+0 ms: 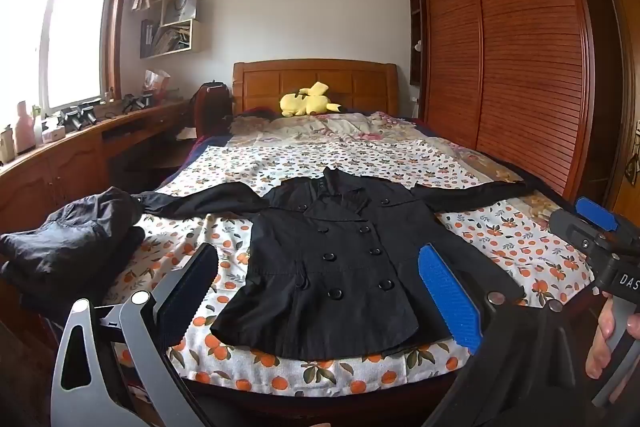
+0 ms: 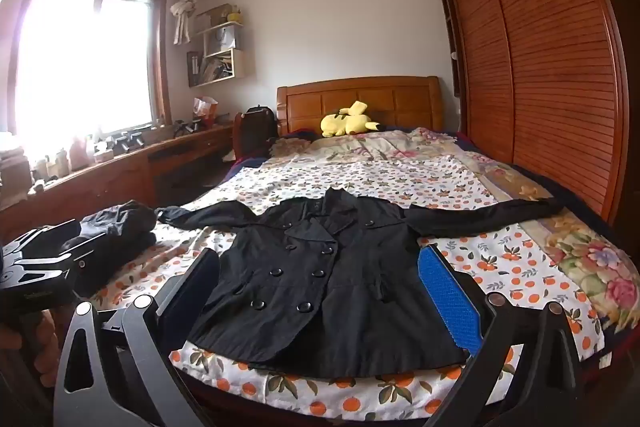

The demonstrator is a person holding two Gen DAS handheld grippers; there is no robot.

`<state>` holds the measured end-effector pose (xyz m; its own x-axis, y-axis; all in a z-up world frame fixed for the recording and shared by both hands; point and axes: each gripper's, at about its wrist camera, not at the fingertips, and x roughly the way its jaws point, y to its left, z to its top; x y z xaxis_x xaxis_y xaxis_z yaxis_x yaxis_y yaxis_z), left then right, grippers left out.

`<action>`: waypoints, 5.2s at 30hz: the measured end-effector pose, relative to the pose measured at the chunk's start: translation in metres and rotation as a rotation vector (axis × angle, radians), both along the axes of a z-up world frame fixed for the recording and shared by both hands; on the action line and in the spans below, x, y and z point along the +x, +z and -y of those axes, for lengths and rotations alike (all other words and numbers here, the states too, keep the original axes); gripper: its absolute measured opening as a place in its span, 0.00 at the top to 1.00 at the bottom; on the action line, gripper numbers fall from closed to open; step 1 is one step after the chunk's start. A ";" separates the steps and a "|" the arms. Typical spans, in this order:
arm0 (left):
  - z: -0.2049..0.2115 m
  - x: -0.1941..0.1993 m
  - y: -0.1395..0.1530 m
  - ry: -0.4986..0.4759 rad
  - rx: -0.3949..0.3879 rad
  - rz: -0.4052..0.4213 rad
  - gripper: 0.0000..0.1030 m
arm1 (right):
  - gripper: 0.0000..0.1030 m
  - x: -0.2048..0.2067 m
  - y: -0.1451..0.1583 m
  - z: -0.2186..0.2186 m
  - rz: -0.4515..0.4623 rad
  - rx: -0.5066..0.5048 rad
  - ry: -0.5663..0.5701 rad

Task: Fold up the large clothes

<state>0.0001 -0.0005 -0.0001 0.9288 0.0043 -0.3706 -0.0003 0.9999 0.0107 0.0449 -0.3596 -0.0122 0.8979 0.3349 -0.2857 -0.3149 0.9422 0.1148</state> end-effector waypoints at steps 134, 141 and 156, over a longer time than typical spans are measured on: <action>-0.122 0.160 -0.107 0.176 0.000 -0.173 0.02 | 0.07 0.190 -0.085 -0.098 -0.101 -0.071 0.157; -0.151 0.202 -0.116 0.121 -0.032 -0.210 0.02 | 0.07 0.245 -0.088 -0.127 -0.092 -0.082 0.160; -0.205 0.317 -0.143 0.141 -0.026 -0.311 0.02 | 0.07 0.309 -0.160 -0.149 -0.243 -0.087 0.235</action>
